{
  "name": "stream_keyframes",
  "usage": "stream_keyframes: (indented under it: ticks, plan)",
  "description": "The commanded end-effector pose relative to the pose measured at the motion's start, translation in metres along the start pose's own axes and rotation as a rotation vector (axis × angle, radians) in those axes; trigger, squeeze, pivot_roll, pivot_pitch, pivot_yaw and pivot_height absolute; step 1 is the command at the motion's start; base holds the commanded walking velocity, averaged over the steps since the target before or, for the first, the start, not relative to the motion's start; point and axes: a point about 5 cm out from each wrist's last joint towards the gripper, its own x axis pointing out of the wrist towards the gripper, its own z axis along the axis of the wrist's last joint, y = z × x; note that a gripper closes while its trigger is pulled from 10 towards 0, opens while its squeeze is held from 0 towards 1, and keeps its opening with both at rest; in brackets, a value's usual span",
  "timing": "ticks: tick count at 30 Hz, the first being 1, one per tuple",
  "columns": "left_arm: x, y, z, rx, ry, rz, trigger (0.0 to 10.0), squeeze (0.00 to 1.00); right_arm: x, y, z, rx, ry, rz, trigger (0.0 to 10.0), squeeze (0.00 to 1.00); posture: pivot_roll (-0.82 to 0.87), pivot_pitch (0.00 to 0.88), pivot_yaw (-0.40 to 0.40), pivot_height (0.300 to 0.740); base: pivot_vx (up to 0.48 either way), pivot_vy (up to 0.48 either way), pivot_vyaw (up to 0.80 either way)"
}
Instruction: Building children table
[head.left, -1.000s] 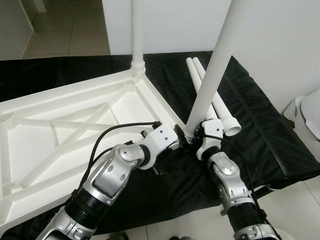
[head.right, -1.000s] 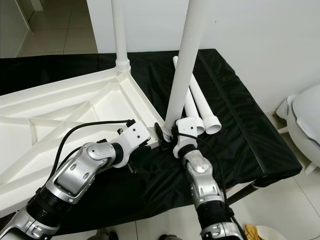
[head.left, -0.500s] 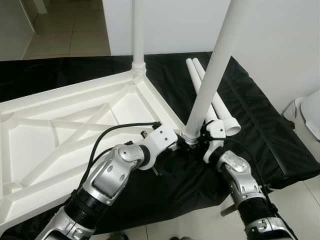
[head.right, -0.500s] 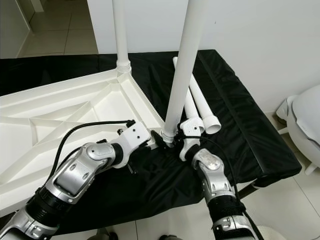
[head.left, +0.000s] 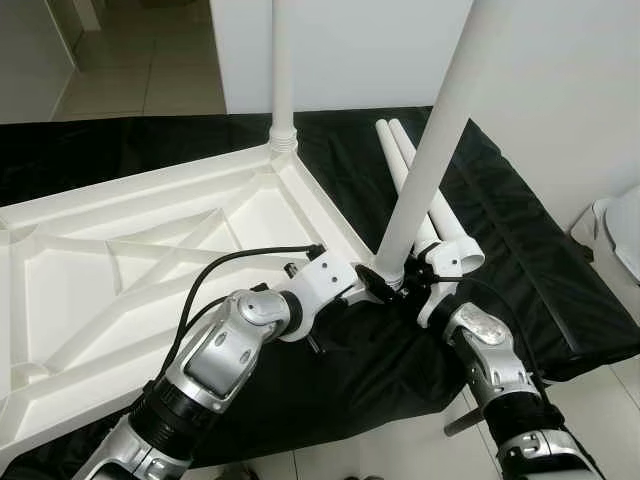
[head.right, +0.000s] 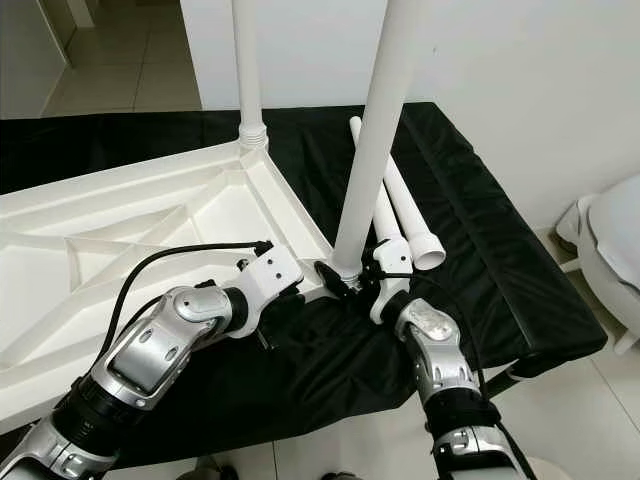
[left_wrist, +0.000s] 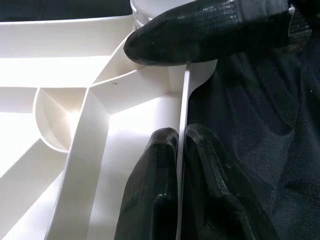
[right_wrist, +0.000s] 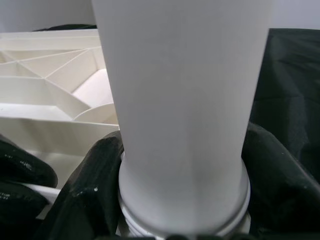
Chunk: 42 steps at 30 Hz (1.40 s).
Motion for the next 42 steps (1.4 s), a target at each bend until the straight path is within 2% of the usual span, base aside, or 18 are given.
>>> stream_keyframes:
  ticks: [1, 4, 8, 11, 12, 15, 16, 19, 22, 26, 27, 28, 29, 31, 32, 34, 39, 42]
  plan:
    - [-0.002, 0.001, 0.006, 0.022, -0.017, 0.012, 10.0, 0.0, -0.003, 0.008, -0.014, 0.058, 0.053, -0.033, 0.0, 0.0, 0.0, 0.085, -0.007, 0.74, 0.0, 0.0, 0.0]
    - [-0.002, 0.002, 0.006, 0.022, -0.018, 0.014, 10.0, 0.0, 0.002, 0.008, -0.011, 0.048, 0.037, -0.131, 0.0, 0.0, 0.0, 0.089, -0.008, 0.74, 0.0, 0.0, 0.0]
    - [-0.002, 0.002, 0.005, 0.02, -0.016, 0.015, 10.0, 0.0, 0.005, 0.008, -0.009, 0.062, 0.027, -0.179, 0.0, 0.0, -0.01, 0.092, -0.009, 0.74, 0.0, 0.0, 0.0]
    - [-0.002, 0.001, 0.005, 0.016, -0.015, 0.014, 10.0, 0.0, 0.01, 0.011, -0.007, 0.079, 0.042, -0.367, 0.0, 0.0, -0.01, 0.104, -0.015, 0.74, 0.0, 0.0, 0.0]
    - [-0.002, 0.001, 0.005, 0.016, -0.015, 0.014, 10.0, 0.0, 0.01, 0.011, -0.007, 0.079, 0.042, -0.367, 0.0, 0.0, -0.01, 0.104, -0.015, 0.74, 0.0, 0.0, 0.0]
    - [-0.002, 0.001, 0.005, 0.011, -0.016, 0.015, 10.0, 0.0, 0.013, 0.018, -0.005, 0.097, 0.041, -0.529, 0.0, 0.0, -0.02, 0.11, -0.015, 0.74, 0.0, 0.0, 0.0]
    - [-0.002, 0.001, 0.005, 0.011, -0.016, 0.015, 10.0, 0.0, 0.013, 0.018, -0.005, 0.097, 0.041, -0.529, 0.0, 0.0, -0.02, 0.11, -0.015, 0.74, 0.0, 0.0, 0.0]
    - [-0.001, 0.0, 0.005, 0.006, -0.017, 0.013, 10.0, 0.0, 0.016, 0.024, -0.004, 0.096, 0.067, -0.7, 0.0, 0.0, -0.02, 0.116, -0.015, 0.74, 0.0, 0.0, 0.0]
    - [-0.001, 0.0, 0.005, 0.005, -0.017, 0.014, 10.0, 0.0, 0.019, 0.028, -0.003, 0.109, 0.062, -0.704, 0.0, 0.0, -0.01, 0.117, -0.014, 0.74, 0.0, 0.0, 0.0]
    - [-0.001, 0.0, 0.005, 0.004, -0.017, 0.014, 10.0, 0.0, 0.017, 0.025, -0.003, 0.105, 0.067, -0.689, 0.0, 0.0, -0.02, 0.121, -0.007, 0.74, 0.0, 0.0, 0.0]
    - [-0.001, 0.0, 0.005, 0.004, -0.016, 0.015, 10.0, 0.0, 0.016, 0.023, -0.004, 0.104, 0.077, -0.687, 2.8, 0.0, -0.02, 0.121, -0.007, 0.74, 0.0, 0.0, 0.0]
    - [-0.001, 0.0, 0.005, 0.004, -0.016, 0.015, 10.0, 0.0, 0.016, 0.023, -0.004, 0.104, 0.077, -0.687, 2.8, 0.0, -0.02, 0.121, -0.007, 0.74, 0.0, 0.0, 0.0]
    - [-0.002, 0.001, 0.004, 0.004, -0.016, 0.016, 10.0, 0.0, 0.016, 0.023, -0.004, 0.105, 0.087, -0.689, 4.3, 0.0, -0.02, 0.121, -0.007, 0.74, 0.0, 0.0, 0.0]
    - [-0.002, 0.001, 0.004, 0.004, -0.016, 0.016, 10.0, 0.0, 0.016, 0.023, -0.004, 0.105, 0.087, -0.689, 4.3, 0.0, -0.02, 0.121, -0.007, 0.74, 0.0, 0.0, 0.0]
    - [-0.002, 0.001, 0.004, 0.003, -0.016, 0.019, 10.0, 0.0, 0.016, 0.022, -0.004, 0.101, 0.093, -0.683, 10.0, 0.0, -0.02, 0.123, -0.005, 0.74, 0.0, 0.0, 0.0]
    - [-0.002, 0.002, 0.005, 0.001, -0.016, 0.022, 10.0, 0.0, 0.015, 0.021, -0.002, 0.093, 0.084, -0.659, 10.0, 1.0, -0.02, 0.123, -0.005, 0.74, 0.0, 0.0, 0.0]
    - [-0.002, 0.002, 0.005, 0.002, -0.015, 0.024, 10.0, 0.0, 0.015, 0.019, 0.001, 0.101, 0.06, -0.591, 10.0, 1.0, -0.01, 0.123, -0.002, 0.74, 0.0, 0.0, 0.0]
    - [-0.002, 0.003, 0.005, 0.001, -0.016, 0.024, 10.0, 0.0, 0.014, 0.016, 0.007, 0.101, 0.032, -0.497, 10.0, 1.0, -0.01, 0.121, -0.001, 0.74, 0.0, 0.0, 0.0]
